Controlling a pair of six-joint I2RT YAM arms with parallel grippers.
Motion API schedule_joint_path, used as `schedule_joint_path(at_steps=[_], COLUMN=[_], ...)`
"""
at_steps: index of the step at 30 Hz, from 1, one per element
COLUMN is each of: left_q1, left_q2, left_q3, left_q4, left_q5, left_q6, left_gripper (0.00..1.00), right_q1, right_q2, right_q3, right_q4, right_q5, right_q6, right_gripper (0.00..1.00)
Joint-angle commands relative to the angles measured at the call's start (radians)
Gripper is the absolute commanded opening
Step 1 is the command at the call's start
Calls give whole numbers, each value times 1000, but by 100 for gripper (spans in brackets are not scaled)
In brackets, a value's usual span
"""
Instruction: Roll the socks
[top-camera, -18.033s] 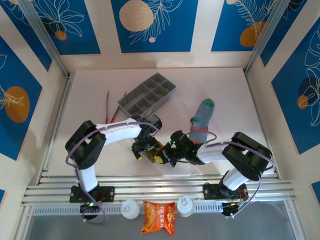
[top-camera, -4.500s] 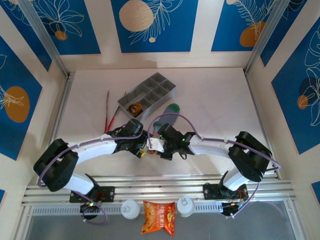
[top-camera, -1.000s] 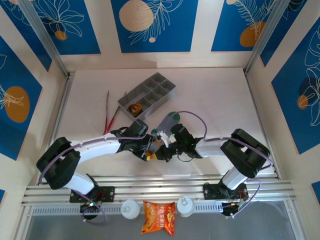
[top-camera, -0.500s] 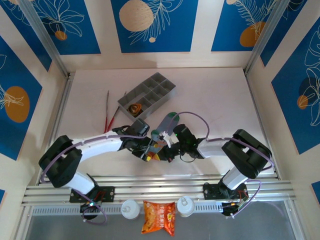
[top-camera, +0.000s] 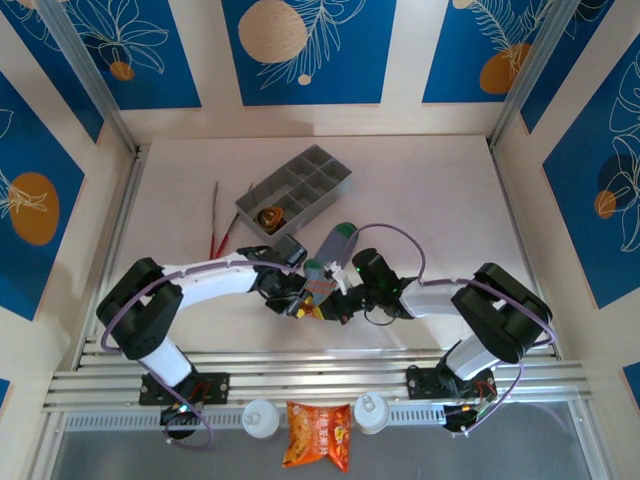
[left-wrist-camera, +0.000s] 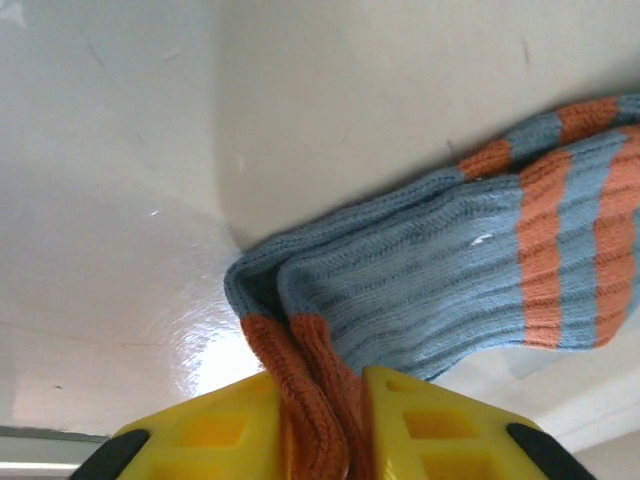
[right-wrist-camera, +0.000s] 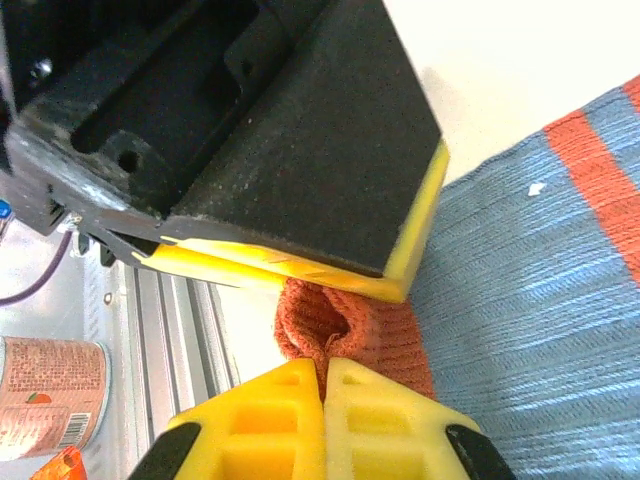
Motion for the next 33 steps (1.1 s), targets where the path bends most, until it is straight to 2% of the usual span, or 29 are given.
schedule_joint_path(at_steps=[1,7,13,14,17,20,23,27,31,33], left_q1=[8,9,15,17,25,33,40,43,42,42], left_q2=[24,54,128,146,178,172,141,69,-9,-53], left_q3=[37,58,150,181,237,257,275,262,213,161], left_q4=[-117,-192,-312,-342,-369,-361,-367,-355,-272,-175], left_q5=[2,28,32,27,23,9,-22,-60,-60,-32], left_q6=[38,71,82,90,91,81,100,143,226,242], left_gripper=[22,11,10,14,35,52,60,60,51,44], right_q1=[-19,-31,-37,-38,-43,-48,-60,-79,-91,-98], right_q2=[-26,-28,23,34,70,106,130,148,169,186], right_q3=[-20,-20,12,20,41,65,79,92,119,140], right_q4=[-34,-52,-93,-105,-135,-163,-173,-184,-213,-243], right_q5=[11,28,41,46,60,64,65,71,74,79], right_q6=[18,31,43,43,56,68,86,109,115,128], right_gripper=[0,0,0,0,0,0,0,0,0,0])
